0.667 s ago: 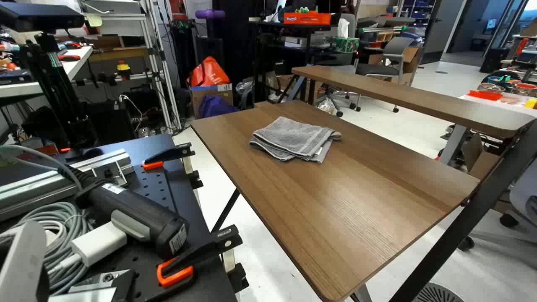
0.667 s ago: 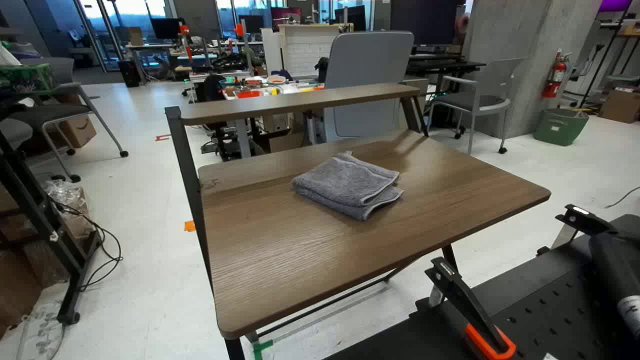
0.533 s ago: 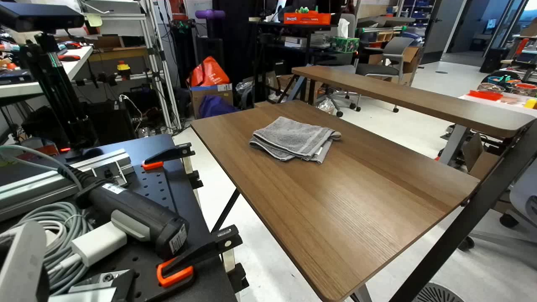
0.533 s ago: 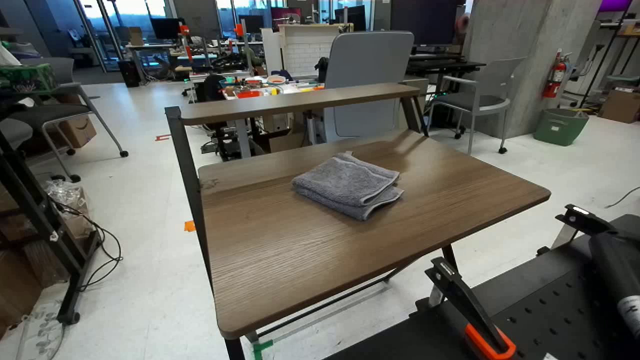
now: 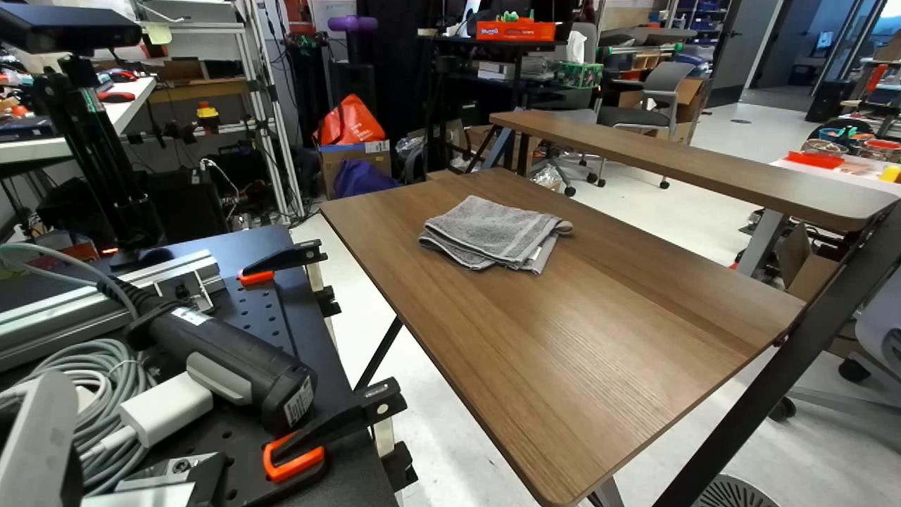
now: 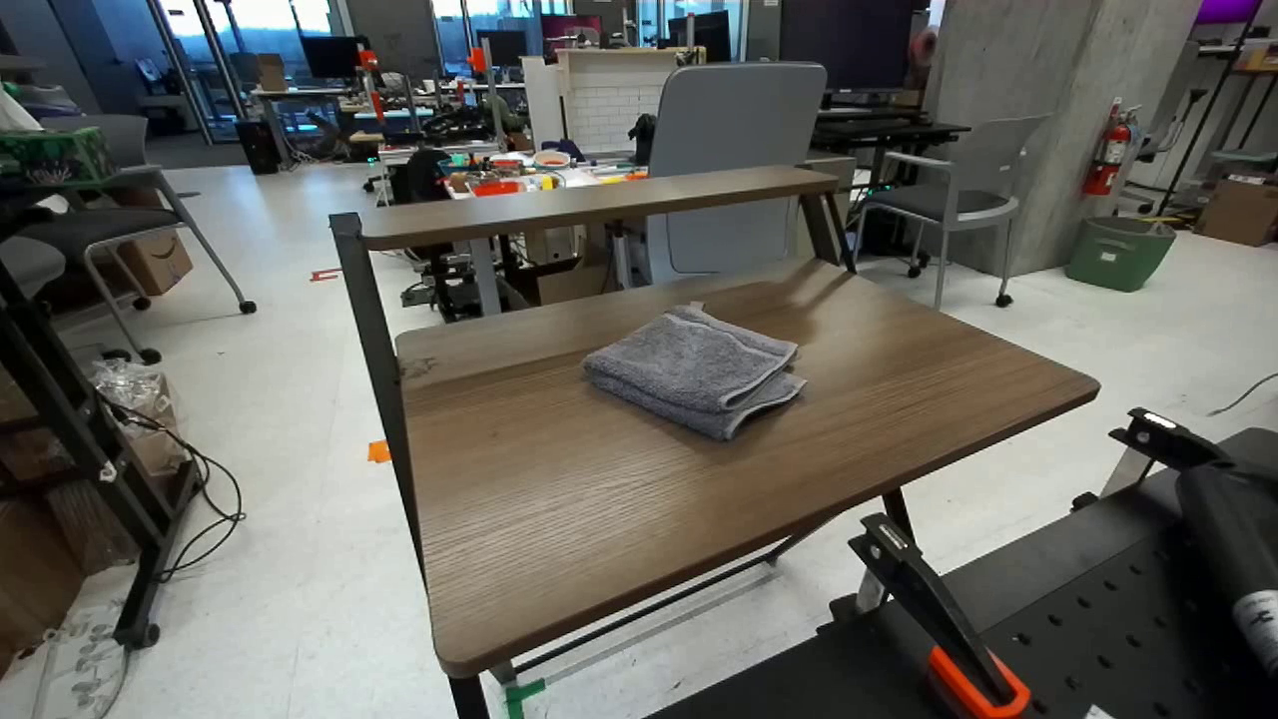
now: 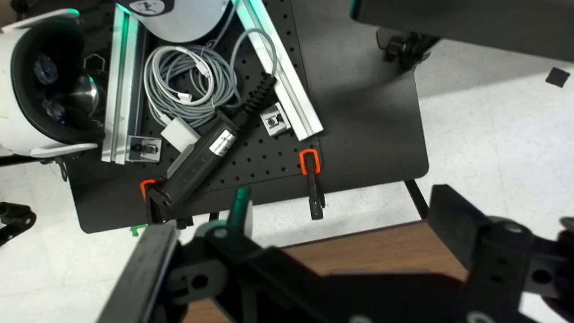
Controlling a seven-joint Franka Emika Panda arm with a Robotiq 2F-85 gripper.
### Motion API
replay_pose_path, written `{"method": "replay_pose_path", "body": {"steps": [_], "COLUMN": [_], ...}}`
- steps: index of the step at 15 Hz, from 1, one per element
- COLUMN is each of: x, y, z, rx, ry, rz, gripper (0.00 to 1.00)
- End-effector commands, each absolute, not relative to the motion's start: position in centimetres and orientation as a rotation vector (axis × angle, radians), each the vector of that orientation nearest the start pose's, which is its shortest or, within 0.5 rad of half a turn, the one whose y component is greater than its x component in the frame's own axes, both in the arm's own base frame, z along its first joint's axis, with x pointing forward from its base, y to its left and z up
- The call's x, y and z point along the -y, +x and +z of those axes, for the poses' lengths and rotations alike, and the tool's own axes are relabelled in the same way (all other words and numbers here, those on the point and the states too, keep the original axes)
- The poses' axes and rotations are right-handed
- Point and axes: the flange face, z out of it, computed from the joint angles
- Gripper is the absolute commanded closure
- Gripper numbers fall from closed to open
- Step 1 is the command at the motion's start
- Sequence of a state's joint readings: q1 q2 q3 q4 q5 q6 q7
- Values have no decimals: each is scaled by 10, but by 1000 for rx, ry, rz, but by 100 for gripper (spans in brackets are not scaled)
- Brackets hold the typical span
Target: Move the towel to the right
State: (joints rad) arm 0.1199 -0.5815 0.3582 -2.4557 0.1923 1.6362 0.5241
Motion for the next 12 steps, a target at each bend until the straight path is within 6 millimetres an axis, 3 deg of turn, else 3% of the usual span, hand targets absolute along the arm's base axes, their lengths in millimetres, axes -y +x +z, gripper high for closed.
{"method": "replay_pose_path", "body": {"steps": [1, 8, 12], "x": [-175, -123, -114], "y": [345, 448, 489], "z": [448, 379, 330], "rx": [-377, -632, -758], "ry": [-3198, -3107, -3016], "rz": [289, 80, -74], "gripper": [0, 0, 0]}}
